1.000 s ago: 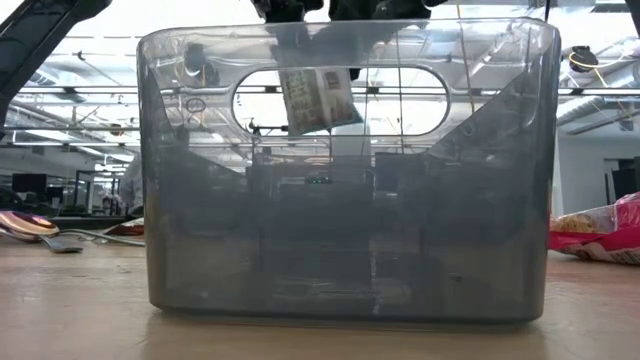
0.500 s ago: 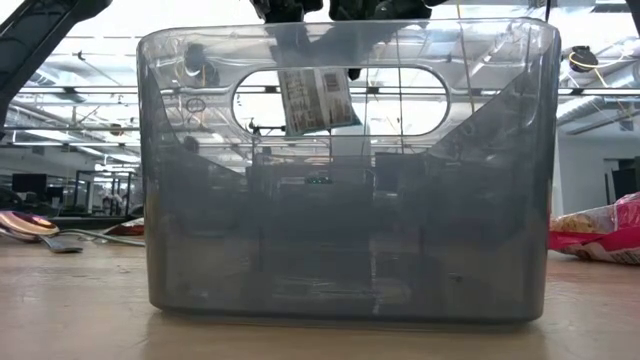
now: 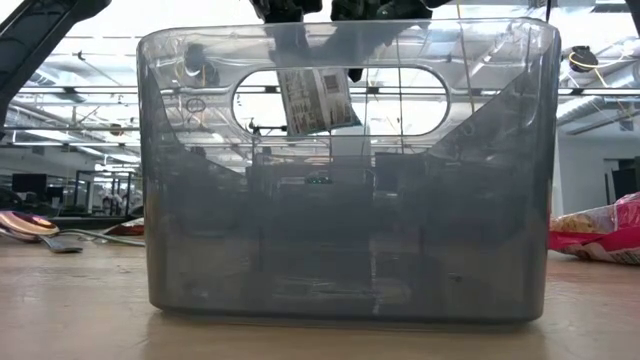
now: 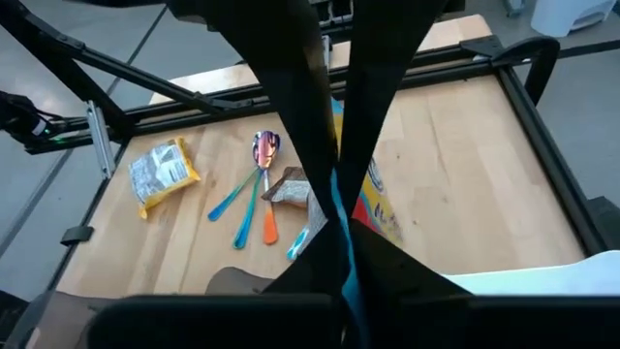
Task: Pick & Place Food Item
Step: Put the blue noodle pack into the white bin
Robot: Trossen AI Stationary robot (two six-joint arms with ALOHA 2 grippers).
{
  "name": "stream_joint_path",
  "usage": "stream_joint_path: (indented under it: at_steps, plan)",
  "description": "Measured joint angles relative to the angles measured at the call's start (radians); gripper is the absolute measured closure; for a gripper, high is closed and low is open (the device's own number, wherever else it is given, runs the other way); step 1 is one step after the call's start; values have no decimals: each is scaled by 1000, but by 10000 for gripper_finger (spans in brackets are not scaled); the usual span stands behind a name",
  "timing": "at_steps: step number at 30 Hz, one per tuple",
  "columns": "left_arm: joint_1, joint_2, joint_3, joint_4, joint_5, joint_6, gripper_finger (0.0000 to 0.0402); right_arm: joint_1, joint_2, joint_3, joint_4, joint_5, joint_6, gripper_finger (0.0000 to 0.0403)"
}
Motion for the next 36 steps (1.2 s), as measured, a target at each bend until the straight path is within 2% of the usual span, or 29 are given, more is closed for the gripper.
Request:
stream_joint_path:
  at_steps: [3,6,13,17,21,24,30,36]
  plan:
    - [0,0,0,12,-43,-18,396,0,0,0,7,7,-1,403]
    - [5,0,0,20,-53,-14,380,0,0,0,7,19,-8,403]
    - [45,-20,0,57,-75,-44,297,-24,0,0,17,22,-20,403]
    - [76,-72,0,79,-119,-41,250,-55,0,0,34,19,-20,403]
    - [108,-145,0,137,-131,-55,218,-95,0,0,88,16,6,403]
    - [137,-204,0,181,-82,-93,205,-123,13,0,142,9,32,403]
    - [192,-276,1,228,123,-178,198,-181,101,0,283,-63,123,403]
    - [196,-282,-3,167,162,-171,202,-209,184,0,352,-95,155,403]
